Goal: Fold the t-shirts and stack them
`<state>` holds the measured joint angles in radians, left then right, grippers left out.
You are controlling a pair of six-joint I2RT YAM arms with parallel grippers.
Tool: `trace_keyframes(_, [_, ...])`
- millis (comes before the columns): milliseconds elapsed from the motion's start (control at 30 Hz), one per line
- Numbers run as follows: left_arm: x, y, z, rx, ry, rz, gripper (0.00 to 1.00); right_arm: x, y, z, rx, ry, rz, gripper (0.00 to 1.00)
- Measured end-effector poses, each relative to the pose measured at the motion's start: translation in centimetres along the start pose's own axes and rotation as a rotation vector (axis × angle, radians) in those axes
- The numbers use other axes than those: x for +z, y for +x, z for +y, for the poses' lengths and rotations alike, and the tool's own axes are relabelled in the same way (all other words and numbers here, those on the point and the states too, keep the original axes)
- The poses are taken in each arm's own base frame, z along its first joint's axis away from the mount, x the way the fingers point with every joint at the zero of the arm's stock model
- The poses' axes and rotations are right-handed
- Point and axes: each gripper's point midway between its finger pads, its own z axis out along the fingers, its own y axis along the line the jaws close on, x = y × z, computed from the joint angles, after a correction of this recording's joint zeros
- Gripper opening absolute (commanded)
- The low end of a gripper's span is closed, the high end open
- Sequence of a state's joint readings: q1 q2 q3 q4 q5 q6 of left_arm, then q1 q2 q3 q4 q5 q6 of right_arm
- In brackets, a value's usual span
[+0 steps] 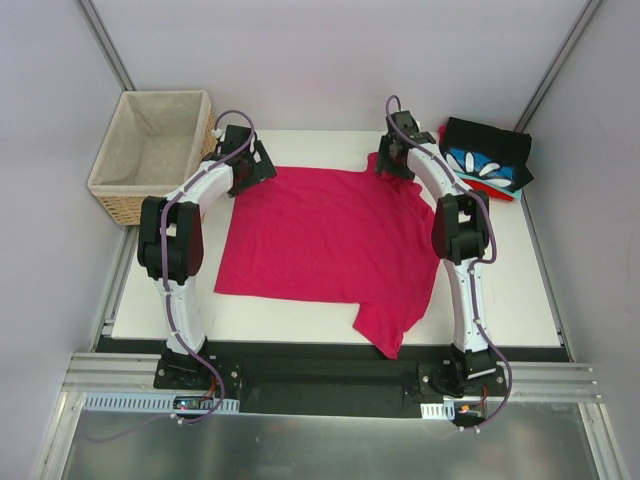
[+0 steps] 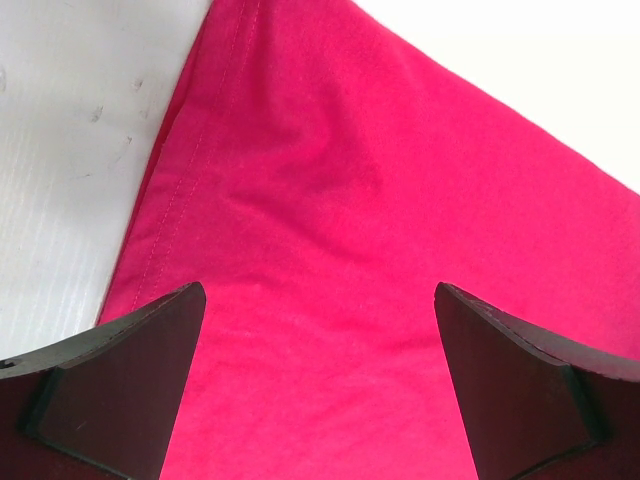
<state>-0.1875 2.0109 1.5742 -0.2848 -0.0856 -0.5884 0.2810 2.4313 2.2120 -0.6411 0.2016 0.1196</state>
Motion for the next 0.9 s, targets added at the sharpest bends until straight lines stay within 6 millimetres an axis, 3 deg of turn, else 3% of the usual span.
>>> trace_keyframes(367, [0.0,-0.3,-0.4,-0.005,0.016,-0.012,0.99,-0.1,-0.5,0.5,0.004,-0.02,-0.019,0.66])
trace_keyframes(500, [0.0,-0.3,-0.4,-0.005,0.016,-0.012,0.99,-1.7,-1.3,1.1,-0.002,-0.048,-0.05,0.66])
trace_keyframes(667, [0.0,-0.3,-0.4,-0.005,0.017,-0.011,0.99,-4.7,-3.9,2.6,-0.001,-0.096,-0.13,0.66])
trace_keyframes(900, [0.1,-0.3,-0.4,-0.005,0.017,-0.012,0.99,-4.6,-4.4,3.4,0.001,-0.11,-0.151,0.58])
